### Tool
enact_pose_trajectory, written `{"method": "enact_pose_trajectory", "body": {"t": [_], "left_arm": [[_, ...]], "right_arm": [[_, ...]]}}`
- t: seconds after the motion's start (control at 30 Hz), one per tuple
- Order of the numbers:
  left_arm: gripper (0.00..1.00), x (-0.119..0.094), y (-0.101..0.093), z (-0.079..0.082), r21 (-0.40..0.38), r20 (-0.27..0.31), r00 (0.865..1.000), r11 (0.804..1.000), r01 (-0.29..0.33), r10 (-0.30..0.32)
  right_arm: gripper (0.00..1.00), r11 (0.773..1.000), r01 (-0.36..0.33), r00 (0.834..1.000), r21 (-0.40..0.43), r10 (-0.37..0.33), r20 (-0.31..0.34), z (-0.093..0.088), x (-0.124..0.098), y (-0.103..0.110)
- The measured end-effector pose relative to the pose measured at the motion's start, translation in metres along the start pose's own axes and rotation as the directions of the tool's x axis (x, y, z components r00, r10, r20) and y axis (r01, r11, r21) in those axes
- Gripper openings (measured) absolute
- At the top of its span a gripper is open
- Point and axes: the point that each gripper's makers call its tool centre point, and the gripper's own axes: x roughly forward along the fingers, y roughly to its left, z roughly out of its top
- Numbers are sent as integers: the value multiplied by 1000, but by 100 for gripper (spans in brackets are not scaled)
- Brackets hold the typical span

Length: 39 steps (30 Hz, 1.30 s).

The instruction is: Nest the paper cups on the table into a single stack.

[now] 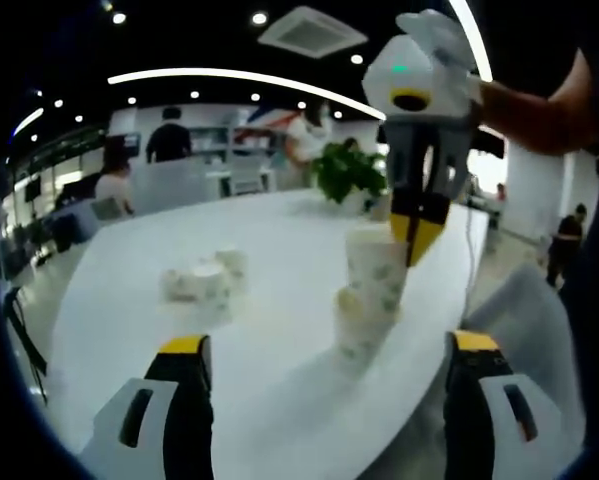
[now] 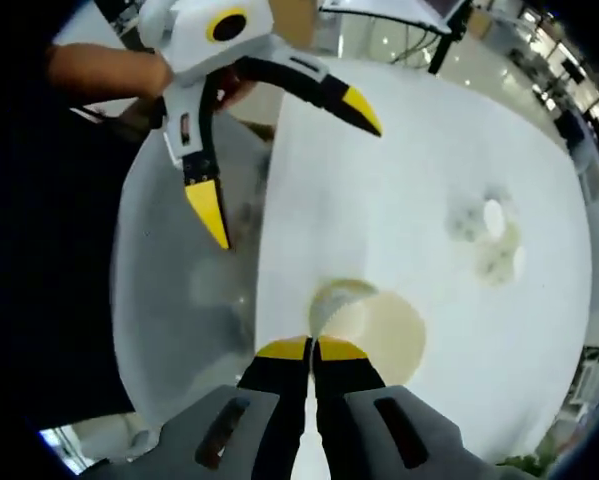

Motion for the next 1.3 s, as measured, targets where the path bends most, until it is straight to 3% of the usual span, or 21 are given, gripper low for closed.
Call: {"method": "enact_pose_trajectory", "body": {"t": [0.53, 0.93, 1.3], "left_arm": [[95, 0, 1, 1, -4, 2, 1000, 1000, -4, 4], [94, 0, 1, 0, -6, 0, 1000, 1000, -3, 3], [93, 1, 2, 0, -7, -4, 1000, 1000, -6, 6]], "right_arm": [[0, 999, 12, 999, 32, -11, -35, -16, 9, -10], [0, 998, 15, 1000, 62, -14, -17, -12, 21, -12], [0, 999, 12, 1000, 41, -12, -3, -14, 31, -13]]}}
